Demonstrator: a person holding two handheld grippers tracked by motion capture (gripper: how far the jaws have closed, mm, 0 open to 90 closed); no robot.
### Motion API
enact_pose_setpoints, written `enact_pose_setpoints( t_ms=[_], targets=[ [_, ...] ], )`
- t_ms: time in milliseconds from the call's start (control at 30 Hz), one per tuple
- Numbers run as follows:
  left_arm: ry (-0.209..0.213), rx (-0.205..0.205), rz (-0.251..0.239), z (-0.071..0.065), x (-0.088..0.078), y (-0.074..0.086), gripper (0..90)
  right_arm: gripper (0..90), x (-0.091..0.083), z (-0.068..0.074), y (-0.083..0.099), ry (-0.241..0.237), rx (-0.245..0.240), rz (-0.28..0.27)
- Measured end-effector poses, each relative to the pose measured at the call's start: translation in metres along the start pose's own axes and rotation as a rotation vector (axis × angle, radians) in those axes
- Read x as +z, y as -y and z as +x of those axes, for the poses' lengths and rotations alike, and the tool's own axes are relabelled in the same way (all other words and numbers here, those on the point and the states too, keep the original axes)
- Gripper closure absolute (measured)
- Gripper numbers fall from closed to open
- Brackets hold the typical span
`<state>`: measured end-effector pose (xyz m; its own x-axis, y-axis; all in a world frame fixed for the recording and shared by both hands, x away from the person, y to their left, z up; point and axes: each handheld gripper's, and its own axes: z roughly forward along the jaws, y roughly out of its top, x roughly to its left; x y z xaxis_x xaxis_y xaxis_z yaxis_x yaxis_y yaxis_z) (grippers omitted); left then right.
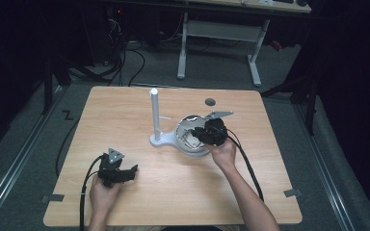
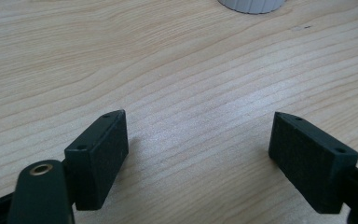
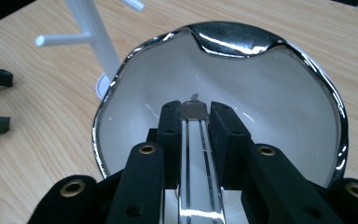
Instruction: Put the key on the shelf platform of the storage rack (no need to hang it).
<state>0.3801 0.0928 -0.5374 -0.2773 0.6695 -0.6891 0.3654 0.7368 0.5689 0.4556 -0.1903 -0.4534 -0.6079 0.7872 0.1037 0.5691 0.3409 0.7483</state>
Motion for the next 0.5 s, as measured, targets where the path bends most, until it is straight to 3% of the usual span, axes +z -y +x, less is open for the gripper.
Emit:
enact_pose_setpoints(
  t_ms=[500],
  targets=[
    [0.001, 0.002, 0.000, 0.0000, 0.0002, -0.0001, 20.1, 74.7, 0.0072, -0.0051, 0.0001, 0.013, -0.014, 0.040]
  ],
)
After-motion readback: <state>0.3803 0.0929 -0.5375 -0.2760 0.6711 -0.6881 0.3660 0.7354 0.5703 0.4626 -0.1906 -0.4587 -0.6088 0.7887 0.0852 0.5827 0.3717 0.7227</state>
